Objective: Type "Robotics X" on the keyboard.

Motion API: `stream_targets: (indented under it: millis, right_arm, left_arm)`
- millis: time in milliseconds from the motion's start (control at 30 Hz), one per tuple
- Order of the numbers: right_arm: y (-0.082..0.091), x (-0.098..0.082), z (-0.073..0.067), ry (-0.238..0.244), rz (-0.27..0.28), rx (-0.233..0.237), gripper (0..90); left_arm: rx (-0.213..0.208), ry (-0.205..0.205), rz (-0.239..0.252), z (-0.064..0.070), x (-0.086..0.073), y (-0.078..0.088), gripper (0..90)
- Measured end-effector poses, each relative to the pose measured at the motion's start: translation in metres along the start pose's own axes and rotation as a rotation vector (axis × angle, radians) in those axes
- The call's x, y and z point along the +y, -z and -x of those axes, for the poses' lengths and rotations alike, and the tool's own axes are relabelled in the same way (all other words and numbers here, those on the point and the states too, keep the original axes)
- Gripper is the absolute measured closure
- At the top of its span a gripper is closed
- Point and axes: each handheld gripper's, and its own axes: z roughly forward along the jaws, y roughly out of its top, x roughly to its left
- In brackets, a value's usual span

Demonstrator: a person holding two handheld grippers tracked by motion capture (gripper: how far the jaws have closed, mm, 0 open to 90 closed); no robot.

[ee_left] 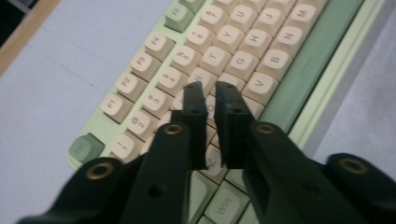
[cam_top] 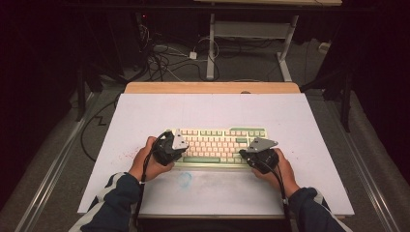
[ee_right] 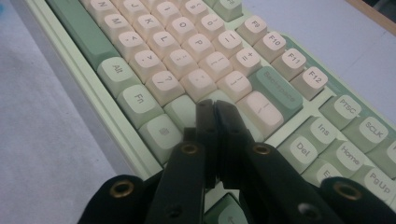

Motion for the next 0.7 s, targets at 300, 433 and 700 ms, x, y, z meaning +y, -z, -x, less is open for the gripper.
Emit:
stream_targets:
  millis: [300, 433, 700]
  right_arm:
    - [0.013, 0.008, 0.003, -0.015, 0.054, -0.01, 84.2]
    - [0.019, 0.009, 0.007, -0.036, 0.08, -0.026, 76.8]
    - [0.025, 0.01, 0.016, -0.077, 0.119, -0.089, 45.7]
  left_arm:
    - [0.013, 0.008, 0.078, 0.0, 0.002, 0.002, 57.9]
    - [0.039, 0.015, 0.117, 0.0, 0.003, 0.002, 43.9]
    - [0.052, 0.044, 0.155, 0.0, 0.004, 0.0, 20.2]
